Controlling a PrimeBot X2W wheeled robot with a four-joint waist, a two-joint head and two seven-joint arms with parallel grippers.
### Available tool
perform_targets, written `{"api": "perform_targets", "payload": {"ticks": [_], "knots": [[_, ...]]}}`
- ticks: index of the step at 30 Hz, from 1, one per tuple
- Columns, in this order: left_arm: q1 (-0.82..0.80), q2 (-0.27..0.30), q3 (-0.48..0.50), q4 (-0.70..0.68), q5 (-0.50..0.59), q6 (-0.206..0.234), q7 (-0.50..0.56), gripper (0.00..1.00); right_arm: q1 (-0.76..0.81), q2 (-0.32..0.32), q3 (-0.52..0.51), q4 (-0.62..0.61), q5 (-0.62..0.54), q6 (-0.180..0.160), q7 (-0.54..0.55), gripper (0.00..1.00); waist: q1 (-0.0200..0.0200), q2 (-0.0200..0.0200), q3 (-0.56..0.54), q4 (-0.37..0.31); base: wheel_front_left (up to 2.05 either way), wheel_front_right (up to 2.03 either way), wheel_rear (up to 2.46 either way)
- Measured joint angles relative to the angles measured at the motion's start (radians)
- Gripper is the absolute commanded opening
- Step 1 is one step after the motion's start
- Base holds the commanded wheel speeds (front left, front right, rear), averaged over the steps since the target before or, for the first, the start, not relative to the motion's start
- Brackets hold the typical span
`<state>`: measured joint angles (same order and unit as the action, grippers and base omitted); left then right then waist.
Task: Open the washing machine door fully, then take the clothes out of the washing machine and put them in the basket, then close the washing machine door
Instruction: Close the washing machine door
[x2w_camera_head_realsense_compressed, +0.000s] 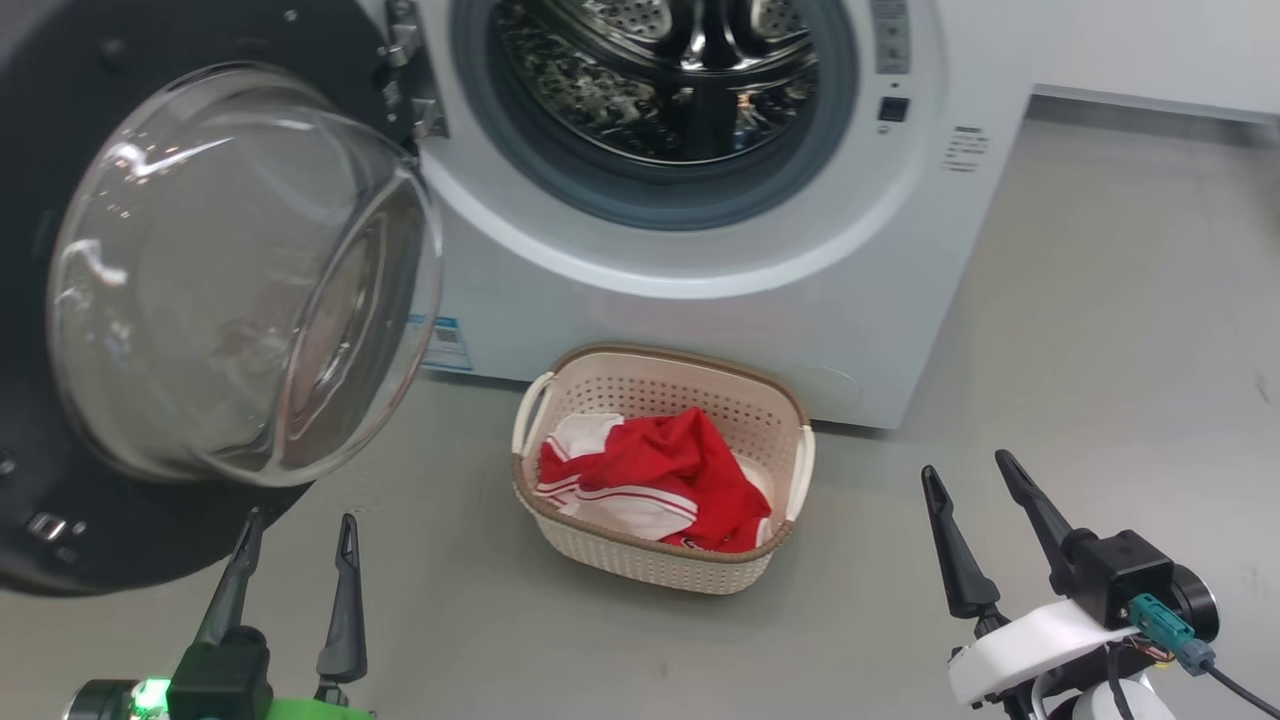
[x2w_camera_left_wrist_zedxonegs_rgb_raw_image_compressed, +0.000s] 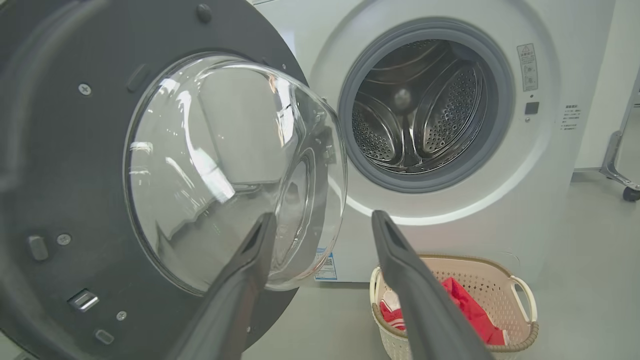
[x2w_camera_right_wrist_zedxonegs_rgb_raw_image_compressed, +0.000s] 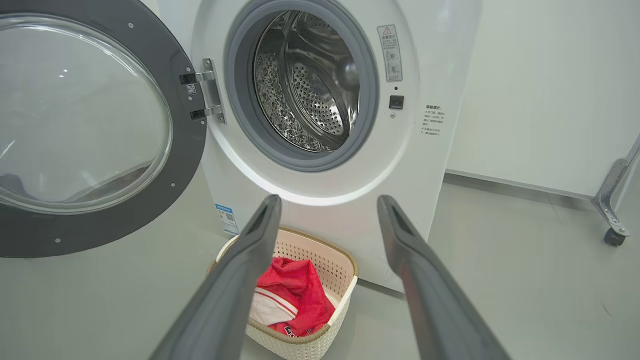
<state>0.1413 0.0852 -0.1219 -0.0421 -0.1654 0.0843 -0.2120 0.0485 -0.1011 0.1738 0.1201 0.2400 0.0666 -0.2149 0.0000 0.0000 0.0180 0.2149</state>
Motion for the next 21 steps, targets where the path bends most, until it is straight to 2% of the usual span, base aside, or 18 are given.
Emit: {"api": "perform_targets", "payload": {"ticks": [14, 21], "knots": [[0.002, -0.004, -0.010, 0.003, 0.001, 0.008, -0.001, 1.00, -0.004, 0.005, 0.005, 0.016, 0.006, 0.003, 0.008, 1.00, 0.0000, 0.0000, -0.001, 0.211, 0.00, 0.00, 0.00], [0.005, -0.005, 0.023, -0.001, 0.001, 0.009, -0.002, 1.00, -0.019, 0.014, 0.047, 0.022, 0.006, 0.013, 0.010, 1.00, 0.0000, 0.0000, -0.006, 0.291, 0.00, 0.00, 0.00]]}}
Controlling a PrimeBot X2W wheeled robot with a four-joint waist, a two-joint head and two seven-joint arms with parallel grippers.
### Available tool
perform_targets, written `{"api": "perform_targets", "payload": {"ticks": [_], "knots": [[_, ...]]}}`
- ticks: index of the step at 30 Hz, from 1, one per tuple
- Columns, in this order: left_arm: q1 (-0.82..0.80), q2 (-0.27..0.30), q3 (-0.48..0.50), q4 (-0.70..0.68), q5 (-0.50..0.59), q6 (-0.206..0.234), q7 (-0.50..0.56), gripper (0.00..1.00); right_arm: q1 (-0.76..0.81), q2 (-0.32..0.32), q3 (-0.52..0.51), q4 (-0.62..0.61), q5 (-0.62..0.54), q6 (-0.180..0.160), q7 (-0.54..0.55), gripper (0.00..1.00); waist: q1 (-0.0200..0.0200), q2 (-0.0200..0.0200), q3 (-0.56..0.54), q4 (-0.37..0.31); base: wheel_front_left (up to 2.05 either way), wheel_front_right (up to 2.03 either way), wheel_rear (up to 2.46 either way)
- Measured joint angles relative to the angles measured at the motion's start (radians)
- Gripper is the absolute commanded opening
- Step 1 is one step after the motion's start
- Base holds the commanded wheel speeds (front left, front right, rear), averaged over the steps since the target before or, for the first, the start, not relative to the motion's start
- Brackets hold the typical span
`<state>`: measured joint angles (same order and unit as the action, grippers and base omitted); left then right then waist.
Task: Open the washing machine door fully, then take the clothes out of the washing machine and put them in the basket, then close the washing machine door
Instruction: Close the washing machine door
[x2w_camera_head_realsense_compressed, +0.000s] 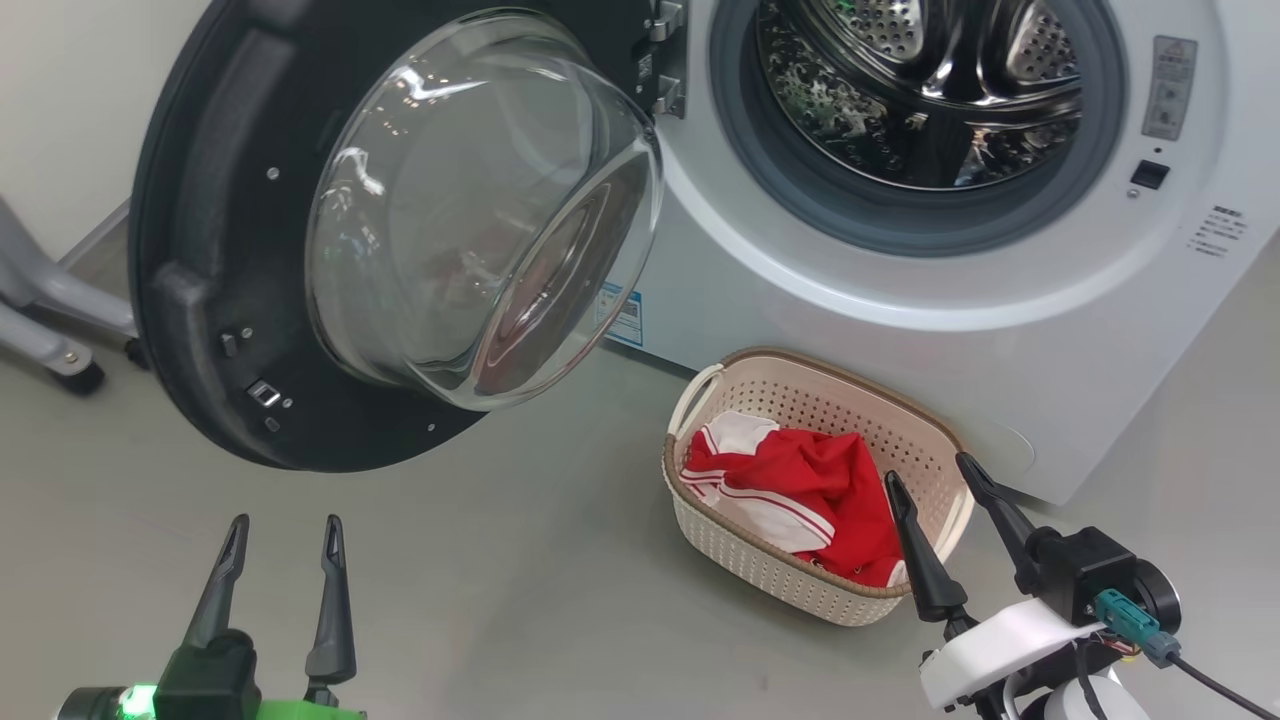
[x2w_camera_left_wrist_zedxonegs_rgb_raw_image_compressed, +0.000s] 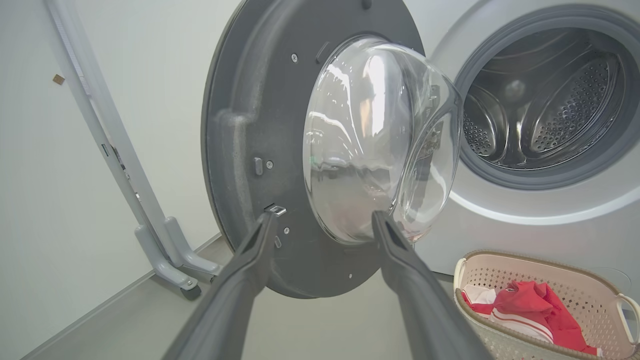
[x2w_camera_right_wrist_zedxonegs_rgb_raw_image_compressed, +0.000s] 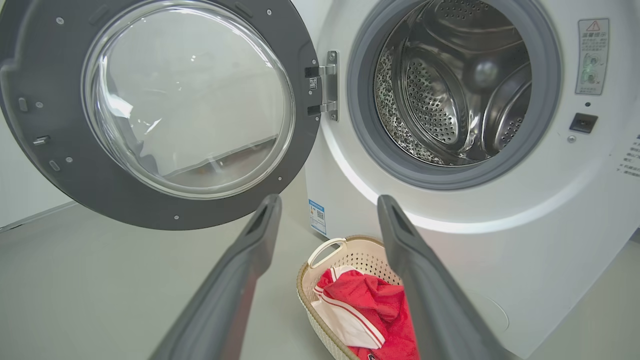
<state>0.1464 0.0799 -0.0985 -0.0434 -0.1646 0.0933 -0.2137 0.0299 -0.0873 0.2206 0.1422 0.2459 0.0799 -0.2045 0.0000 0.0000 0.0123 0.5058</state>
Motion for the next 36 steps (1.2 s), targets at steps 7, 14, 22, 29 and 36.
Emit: {"api": "perform_targets", "payload": {"ticks": [7, 14, 22, 29, 36], "knots": [[0.020, 0.000, 0.011, -0.006, -0.001, 0.003, -0.007, 1.00, -0.007, 0.000, 0.012, 0.010, 0.000, 0.001, 0.002, 1.00, 0.0000, 0.0000, -0.003, 0.026, 0.00, 0.00, 0.00], [0.021, 0.000, 0.010, -0.014, -0.001, 0.003, -0.007, 1.00, -0.010, 0.000, 0.011, 0.018, 0.000, 0.001, 0.002, 1.00, 0.0000, 0.0000, -0.002, 0.027, 0.00, 0.00, 0.00], [0.024, 0.000, 0.011, -0.018, -0.011, 0.003, -0.007, 0.00, -0.010, 0.000, 0.007, 0.025, 0.000, 0.001, 0.001, 1.00, 0.0000, 0.0000, -0.001, 0.028, 0.00, 0.00, 0.00], [0.028, 0.000, 0.013, -0.029, -0.029, 0.002, -0.007, 0.00, -0.013, 0.000, 0.008, 0.026, 0.000, 0.001, 0.001, 1.00, 0.0000, 0.0000, 0.003, 0.029, 0.00, 0.00, 0.00], [0.028, -0.027, 0.027, -0.089, -0.241, -0.058, -0.016, 0.00, -0.022, 0.000, 0.012, 0.026, 0.000, 0.001, 0.001, 1.00, 0.0000, 0.0000, 0.010, 0.031, 0.00, 0.00, 0.00]]}}
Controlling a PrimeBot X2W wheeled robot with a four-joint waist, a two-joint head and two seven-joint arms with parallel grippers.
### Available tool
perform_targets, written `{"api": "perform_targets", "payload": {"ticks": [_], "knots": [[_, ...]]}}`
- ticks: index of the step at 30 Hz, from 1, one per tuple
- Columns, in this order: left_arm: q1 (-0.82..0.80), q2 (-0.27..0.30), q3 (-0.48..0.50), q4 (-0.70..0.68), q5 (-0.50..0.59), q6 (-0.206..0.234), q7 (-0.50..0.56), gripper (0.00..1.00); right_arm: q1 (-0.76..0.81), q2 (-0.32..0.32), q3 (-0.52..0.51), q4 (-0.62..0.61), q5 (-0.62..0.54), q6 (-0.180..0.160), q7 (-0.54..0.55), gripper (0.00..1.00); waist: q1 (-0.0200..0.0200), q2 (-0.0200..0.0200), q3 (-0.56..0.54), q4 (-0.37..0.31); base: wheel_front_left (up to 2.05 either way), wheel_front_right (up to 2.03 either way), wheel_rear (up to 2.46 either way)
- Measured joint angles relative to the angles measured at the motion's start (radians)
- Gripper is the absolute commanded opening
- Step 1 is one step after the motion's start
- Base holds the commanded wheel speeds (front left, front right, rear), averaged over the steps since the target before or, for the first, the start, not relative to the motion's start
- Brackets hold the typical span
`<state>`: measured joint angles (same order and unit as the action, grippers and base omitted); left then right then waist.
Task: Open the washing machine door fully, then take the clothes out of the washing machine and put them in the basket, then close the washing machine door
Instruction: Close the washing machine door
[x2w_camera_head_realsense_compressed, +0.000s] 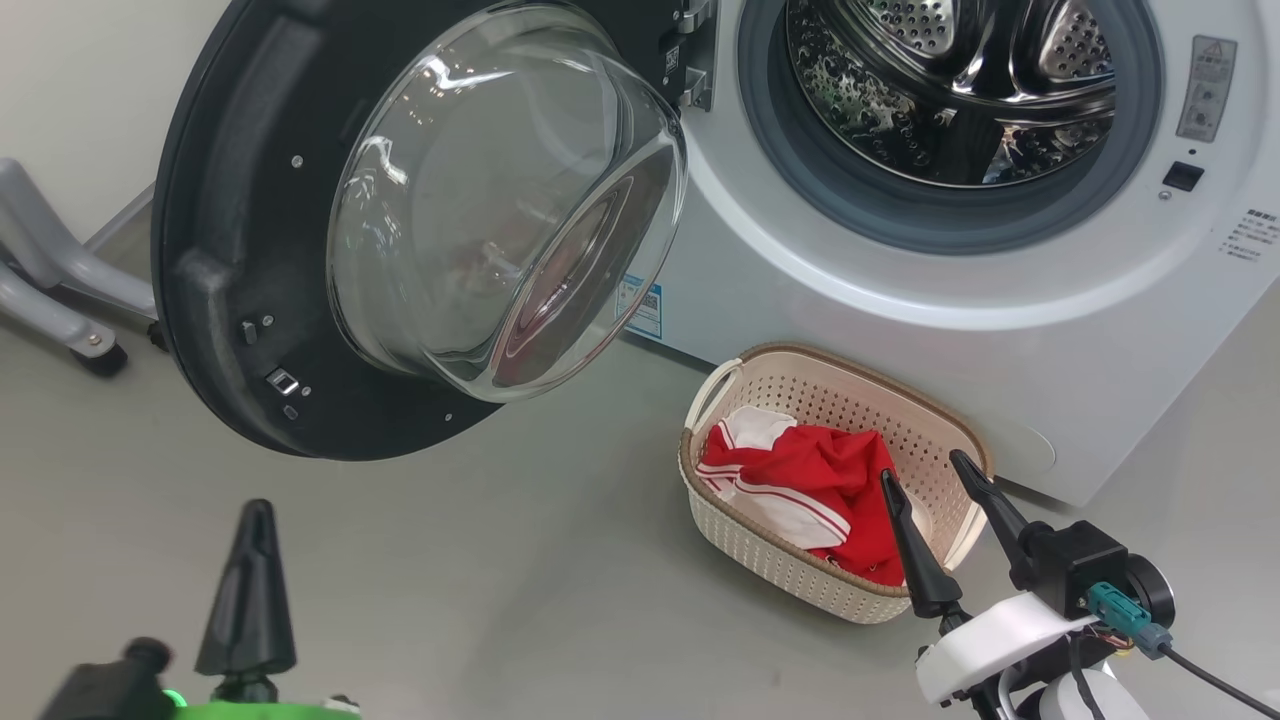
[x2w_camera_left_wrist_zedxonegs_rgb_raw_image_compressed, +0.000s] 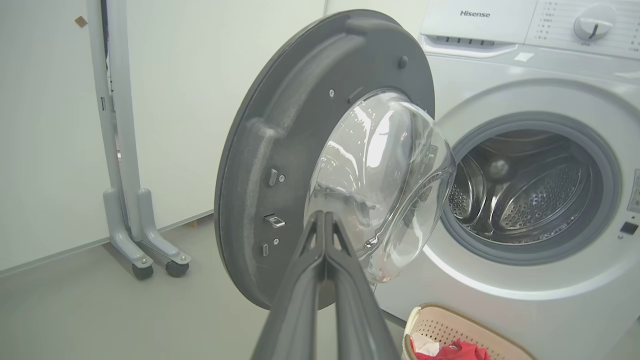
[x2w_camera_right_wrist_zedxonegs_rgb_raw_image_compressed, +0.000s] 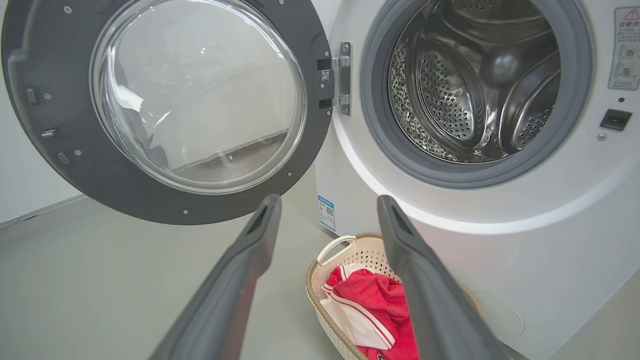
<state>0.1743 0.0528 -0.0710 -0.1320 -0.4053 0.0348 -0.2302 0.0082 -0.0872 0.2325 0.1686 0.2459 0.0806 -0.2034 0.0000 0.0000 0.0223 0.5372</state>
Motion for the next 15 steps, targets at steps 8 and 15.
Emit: {"api": "perform_targets", "payload": {"ticks": [8, 15], "knots": [[-0.006, -0.009, 0.051, -0.083, -0.520, -0.111, -0.010, 0.00, -0.002, -0.001, -0.001, -0.003, 0.000, 0.000, 0.000, 1.00, 0.0000, 0.0000, 0.019, 0.003, 0.00, 0.00, 0.00], [-0.041, -0.011, 0.067, -0.156, -0.855, -0.122, -0.022, 0.00, -0.005, -0.006, -0.010, -0.019, 0.003, -0.001, 0.002, 1.00, 0.0000, 0.0000, 0.041, 0.005, 0.00, 0.00, 0.00]]}}
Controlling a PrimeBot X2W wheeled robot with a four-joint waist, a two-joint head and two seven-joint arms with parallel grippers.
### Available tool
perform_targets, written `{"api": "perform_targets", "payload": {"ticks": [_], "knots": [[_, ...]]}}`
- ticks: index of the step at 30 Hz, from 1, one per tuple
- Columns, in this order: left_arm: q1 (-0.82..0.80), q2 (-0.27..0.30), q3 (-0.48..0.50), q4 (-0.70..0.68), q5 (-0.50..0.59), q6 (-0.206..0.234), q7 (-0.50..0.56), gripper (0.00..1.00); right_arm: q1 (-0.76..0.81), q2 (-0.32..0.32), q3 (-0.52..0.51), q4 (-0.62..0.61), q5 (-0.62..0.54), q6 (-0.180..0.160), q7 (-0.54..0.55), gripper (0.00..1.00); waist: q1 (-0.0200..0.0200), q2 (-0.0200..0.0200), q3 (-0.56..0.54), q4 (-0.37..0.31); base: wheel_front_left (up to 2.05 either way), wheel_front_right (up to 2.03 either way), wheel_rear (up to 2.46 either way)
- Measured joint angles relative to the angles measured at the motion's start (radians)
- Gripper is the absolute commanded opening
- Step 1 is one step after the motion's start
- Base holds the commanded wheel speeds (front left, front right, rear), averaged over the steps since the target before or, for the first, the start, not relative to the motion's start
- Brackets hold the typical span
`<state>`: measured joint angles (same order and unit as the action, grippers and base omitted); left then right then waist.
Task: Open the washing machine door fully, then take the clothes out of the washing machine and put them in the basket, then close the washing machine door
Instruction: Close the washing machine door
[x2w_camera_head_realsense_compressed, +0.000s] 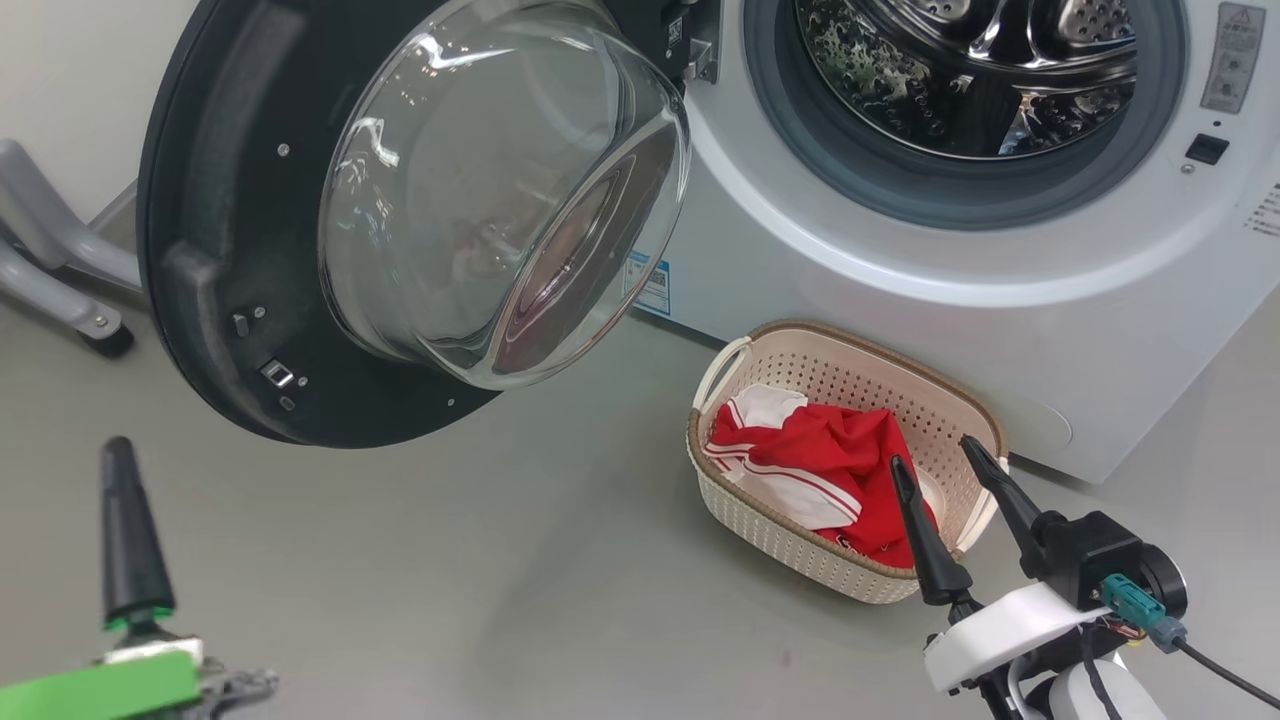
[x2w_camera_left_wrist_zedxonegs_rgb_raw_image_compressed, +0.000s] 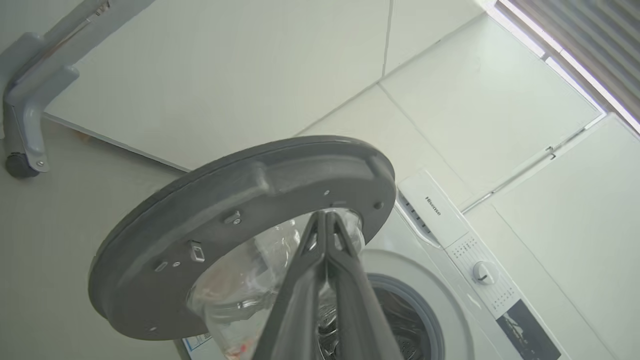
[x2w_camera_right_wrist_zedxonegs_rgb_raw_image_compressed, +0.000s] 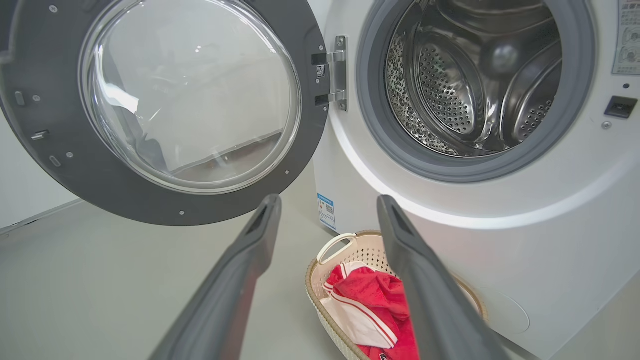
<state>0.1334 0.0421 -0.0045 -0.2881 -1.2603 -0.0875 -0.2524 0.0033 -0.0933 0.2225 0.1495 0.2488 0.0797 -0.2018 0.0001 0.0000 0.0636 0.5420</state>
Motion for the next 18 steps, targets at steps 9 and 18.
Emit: {"api": "perform_targets", "payload": {"ticks": [9, 18], "knots": [[-0.116, 0.000, 0.264, 0.014, -0.266, -0.016, 0.000, 0.00, -0.015, -0.019, -0.012, -0.035, 0.000, -0.005, 0.015, 1.00, 0.0000, 0.0000, 0.038, 0.002, 0.00, 0.00, 0.00], [-0.270, 0.119, 0.354, 0.223, -0.414, 0.035, 0.114, 0.00, -0.025, -0.048, -0.021, -0.068, -0.007, -0.011, 0.038, 1.00, 0.0000, 0.0000, 0.093, 0.001, 0.00, 0.00, 0.00]]}}
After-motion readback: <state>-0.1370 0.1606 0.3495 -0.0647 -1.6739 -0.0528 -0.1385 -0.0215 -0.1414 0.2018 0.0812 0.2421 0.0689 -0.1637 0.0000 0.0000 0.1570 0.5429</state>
